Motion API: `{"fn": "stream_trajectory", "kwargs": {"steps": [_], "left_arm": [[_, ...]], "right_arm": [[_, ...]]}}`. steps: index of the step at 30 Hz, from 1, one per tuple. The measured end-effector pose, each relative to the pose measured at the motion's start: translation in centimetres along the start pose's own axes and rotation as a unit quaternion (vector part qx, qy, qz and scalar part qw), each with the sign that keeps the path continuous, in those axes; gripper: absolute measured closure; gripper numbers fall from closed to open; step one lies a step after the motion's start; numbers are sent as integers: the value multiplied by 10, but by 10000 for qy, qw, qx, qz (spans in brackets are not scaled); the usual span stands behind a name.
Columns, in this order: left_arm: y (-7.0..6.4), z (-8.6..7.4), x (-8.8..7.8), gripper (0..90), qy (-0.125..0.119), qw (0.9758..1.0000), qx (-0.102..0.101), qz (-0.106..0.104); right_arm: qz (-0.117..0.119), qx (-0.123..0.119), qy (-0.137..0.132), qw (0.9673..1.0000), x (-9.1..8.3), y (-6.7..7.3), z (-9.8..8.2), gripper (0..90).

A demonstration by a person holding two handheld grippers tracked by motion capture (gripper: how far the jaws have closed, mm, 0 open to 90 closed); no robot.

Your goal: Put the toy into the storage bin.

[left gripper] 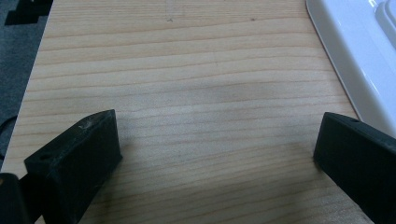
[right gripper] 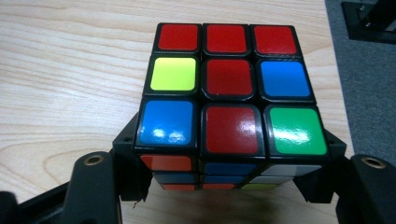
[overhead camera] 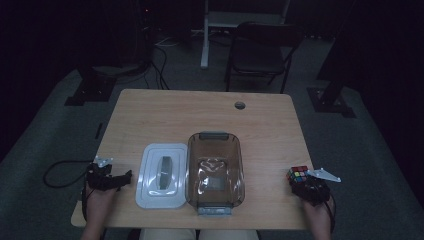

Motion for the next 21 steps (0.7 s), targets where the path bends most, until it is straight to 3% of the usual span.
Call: {"fn": "stream_trajectory", "kwargs": {"steps": [12, 21], "left_arm": [[0, 0, 0, 12, 2, 10000, 6, 2], [0, 0, 0, 12, 2, 10000, 6, 2]], "right_arm": [[310, -314, -208, 9988, -14, 13, 20, 337], [673, -513, -640, 9944, -42, 30, 53, 338]]}}
Point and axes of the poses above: each handheld gripper's, and its own axes: x roughly forward along the jaws, z roughly out of its top, y roughly to its left, the point moved 8 cm from there along x, roughly forward along the jaws, and after that the axes turned 14 degrees about -z, right-handed, at the moved point
